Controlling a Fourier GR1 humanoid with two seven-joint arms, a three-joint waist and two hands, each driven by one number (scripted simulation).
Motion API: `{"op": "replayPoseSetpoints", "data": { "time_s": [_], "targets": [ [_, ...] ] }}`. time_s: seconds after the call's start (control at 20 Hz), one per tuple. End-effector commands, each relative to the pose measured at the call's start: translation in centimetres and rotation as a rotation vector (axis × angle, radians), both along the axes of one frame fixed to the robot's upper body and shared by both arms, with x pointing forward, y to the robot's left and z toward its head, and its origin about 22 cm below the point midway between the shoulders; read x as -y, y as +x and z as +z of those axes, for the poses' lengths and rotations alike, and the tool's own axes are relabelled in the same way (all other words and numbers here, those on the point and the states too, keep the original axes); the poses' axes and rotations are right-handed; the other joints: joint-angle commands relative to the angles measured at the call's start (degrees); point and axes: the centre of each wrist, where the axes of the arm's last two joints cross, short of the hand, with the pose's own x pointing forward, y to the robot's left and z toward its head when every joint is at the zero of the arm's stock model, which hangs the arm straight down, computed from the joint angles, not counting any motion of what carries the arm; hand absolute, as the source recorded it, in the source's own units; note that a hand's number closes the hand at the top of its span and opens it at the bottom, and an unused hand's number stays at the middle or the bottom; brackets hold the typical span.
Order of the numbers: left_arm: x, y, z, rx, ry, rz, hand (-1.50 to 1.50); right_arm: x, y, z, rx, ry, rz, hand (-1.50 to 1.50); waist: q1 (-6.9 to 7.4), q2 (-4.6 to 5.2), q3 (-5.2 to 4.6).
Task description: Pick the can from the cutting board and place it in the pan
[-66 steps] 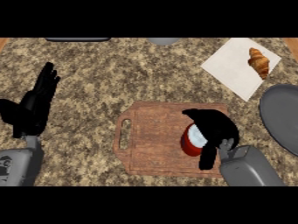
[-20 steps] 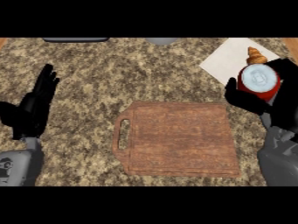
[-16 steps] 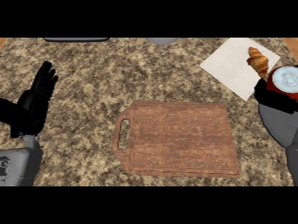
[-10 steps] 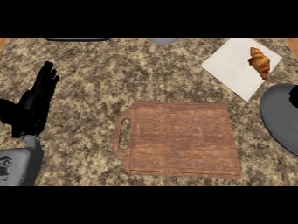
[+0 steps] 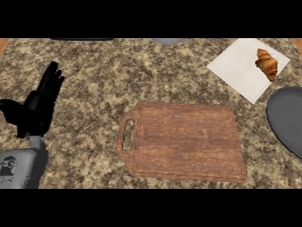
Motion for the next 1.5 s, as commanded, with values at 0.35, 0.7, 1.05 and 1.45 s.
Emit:
{"op": "replayPoseSetpoints", "data": {
  "time_s": [0.35, 0.7, 1.05, 1.45],
  "targets": [
    [-0.2, 0.2, 0.4, 0.009, 0.006, -0.007, 0.0, 2.5, 0.2, -3.7, -0.037, 0.484, 0.152, -1.5, 0.47, 0.11, 0.13],
    [0.8, 0.8, -1.0, -0.009, -0.005, 0.001, 0.0, 2.5, -0.2, -5.2, 0.124, 0.397, 0.179, -1.5, -0.19, 0.07, 0.02],
    [-0.2, -0.4, -0.2, -0.022, 0.005, 0.027, 0.0, 4.3, -3.2, -5.6, 0.445, 0.474, 0.176, -1.5, -1.64, -0.62, -0.11],
    [-3.4, -1.3, -0.3, -0.017, 0.021, 0.079, 0.0, 4.1, -10.5, -7.9, 0.467, 0.635, 0.374, -1.5, -4.43, -1.65, -0.53]
  ]
}}
